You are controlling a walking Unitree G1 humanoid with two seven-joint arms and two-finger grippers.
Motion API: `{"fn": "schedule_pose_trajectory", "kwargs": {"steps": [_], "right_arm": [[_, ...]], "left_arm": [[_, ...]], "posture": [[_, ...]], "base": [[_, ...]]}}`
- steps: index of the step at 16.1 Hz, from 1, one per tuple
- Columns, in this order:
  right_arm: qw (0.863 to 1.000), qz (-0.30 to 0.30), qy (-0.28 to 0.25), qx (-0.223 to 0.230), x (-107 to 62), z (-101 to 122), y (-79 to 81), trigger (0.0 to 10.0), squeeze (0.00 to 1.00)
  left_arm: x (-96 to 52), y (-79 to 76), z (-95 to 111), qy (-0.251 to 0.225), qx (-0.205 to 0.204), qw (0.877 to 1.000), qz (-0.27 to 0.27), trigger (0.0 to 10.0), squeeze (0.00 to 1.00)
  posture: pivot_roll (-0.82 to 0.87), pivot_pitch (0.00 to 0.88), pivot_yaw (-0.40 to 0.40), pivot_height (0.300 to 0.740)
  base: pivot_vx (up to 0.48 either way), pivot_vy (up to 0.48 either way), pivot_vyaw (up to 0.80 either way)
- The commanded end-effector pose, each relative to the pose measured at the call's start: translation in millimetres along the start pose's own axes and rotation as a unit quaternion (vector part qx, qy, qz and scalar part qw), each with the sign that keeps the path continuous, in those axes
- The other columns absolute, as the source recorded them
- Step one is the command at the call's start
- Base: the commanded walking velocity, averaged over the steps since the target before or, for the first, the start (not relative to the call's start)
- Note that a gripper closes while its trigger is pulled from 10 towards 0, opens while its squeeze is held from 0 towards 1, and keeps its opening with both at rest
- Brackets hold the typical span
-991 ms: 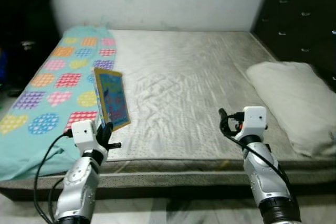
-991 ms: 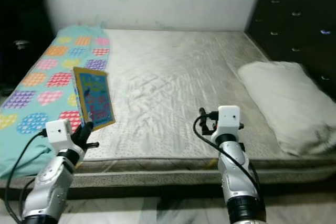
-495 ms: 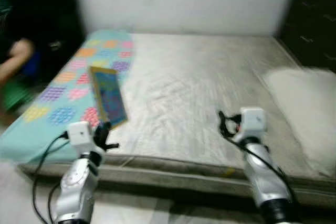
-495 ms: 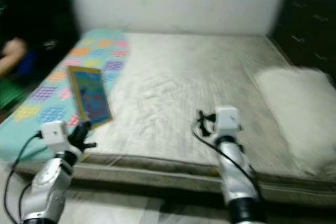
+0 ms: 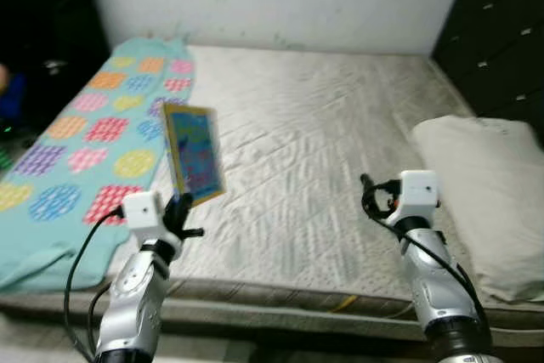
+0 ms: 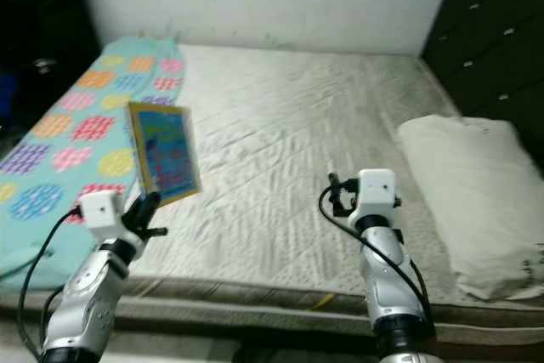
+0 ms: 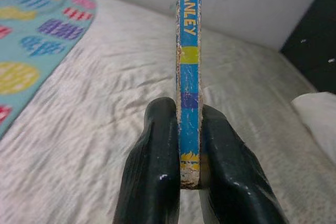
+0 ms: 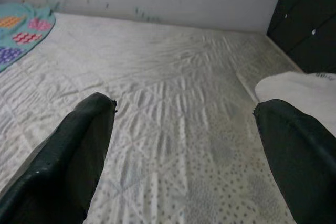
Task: Clean up the room
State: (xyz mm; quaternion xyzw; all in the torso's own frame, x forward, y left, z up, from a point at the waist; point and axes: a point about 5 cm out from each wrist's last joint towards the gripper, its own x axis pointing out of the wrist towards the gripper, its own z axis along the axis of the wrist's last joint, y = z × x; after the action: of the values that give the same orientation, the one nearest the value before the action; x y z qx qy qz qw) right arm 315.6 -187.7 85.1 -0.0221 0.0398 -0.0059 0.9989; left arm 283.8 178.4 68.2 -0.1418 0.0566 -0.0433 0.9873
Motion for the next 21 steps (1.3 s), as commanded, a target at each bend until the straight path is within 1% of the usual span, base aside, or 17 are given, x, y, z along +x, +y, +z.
{"fn": "schedule_pose_trajectory", "kwargs": {"steps": [1, 9, 12, 21], "right_arm": [[1.000, 0.018, -0.005, 0.007, 1.8, 2.1, 12.1, 10.0, 0.00], [1.000, 0.000, -0.023, 0.009, 4.5, 9.1, 7.1, 10.0, 0.00], [0.999, -0.006, -0.034, 0.019, 7.7, 14.4, 9.4, 10.0, 0.00], [0.999, -0.002, -0.035, 0.017, 8.7, 14.3, 12.1, 10.0, 0.00]], "left_arm": [[-3.0, 15.7, 13.3, -0.024, 0.015, 0.999, 0.025, 10.0, 0.00], [-0.2, 12.5, 15.2, -0.023, 0.027, 0.999, 0.021, 10.0, 0.00], [1.9, 9.4, 16.0, -0.022, 0.032, 0.999, 0.013, 10.0, 0.00], [2.8, 9.2, 16.7, -0.023, 0.033, 0.999, 0.013, 10.0, 0.00]], "posture": [[-0.06, 0.000, 0.005, 0.740], [-0.06, 0.000, 0.013, 0.740], [-0.06, 0.000, 0.020, 0.740], [-0.06, 0.000, 0.018, 0.740]], "base": [[0.000, 0.000, 0.00], [0.000, 0.000, 0.00], [0.000, 0.000, 0.00], [0.000, -0.295, 0.00]]}}
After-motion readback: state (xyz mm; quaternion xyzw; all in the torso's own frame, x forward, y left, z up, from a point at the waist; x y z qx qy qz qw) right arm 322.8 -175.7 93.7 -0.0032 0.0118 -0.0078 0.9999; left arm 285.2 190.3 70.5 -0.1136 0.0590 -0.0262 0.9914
